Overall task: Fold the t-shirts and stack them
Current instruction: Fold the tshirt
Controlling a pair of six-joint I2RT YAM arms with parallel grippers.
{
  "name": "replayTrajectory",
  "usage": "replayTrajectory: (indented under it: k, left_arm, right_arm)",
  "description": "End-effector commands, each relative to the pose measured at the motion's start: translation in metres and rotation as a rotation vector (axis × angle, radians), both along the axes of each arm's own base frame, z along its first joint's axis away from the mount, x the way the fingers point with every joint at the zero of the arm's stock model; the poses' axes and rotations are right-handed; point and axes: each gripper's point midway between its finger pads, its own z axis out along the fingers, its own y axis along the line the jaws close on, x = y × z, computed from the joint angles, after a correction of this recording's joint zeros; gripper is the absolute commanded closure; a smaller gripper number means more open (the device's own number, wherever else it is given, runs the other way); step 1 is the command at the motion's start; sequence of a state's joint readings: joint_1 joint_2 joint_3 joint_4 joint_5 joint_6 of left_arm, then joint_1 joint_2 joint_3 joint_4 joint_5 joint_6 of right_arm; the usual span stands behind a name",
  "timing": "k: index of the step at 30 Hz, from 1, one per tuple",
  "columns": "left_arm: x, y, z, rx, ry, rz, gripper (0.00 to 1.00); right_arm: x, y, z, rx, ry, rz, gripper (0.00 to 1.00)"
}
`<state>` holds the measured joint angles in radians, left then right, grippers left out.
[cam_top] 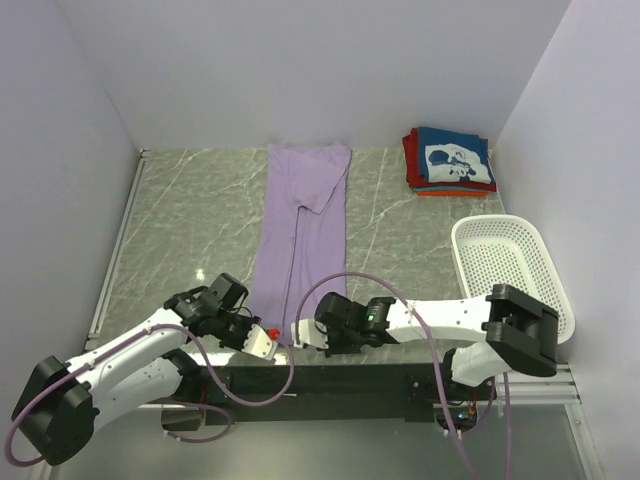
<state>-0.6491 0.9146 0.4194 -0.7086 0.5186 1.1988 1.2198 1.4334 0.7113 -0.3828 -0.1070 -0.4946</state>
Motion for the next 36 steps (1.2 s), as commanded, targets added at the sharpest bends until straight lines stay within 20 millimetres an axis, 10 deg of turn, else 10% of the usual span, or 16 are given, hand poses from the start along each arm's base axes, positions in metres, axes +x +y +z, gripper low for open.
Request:
replayTrajectory:
  k: [1,10,14,20,36]
  left_arm:
    - [-0.007,-0.008,0.022,-0.036,0.053,0.02,0.99]
    - [0.002,-0.014,0.042,-0.061,0.038,0.064,0.99]
    - [0.002,-0.016,0.036,-0.069,0.038,0.061,0.7]
    - [0.008,-0.01,0.022,0.001,0.022,0.078,0.62]
    - [-0.014,-0.009,-0.006,0.123,0.009,-0.021,0.64]
  right_arm:
    - [-0.015,-0.007,0.011,0.02,0.048,0.018,1.0]
    - [-0.014,-0.01,0.023,0.068,0.026,0.023,1.0]
    - [-0.015,-0.01,0.016,0.052,0.04,0.021,1.0]
    - [-0.016,-0.011,0.01,0.039,0.049,0.021,1.0]
    - [-0.017,-0.016,0.003,0.026,0.052,0.013,1.0]
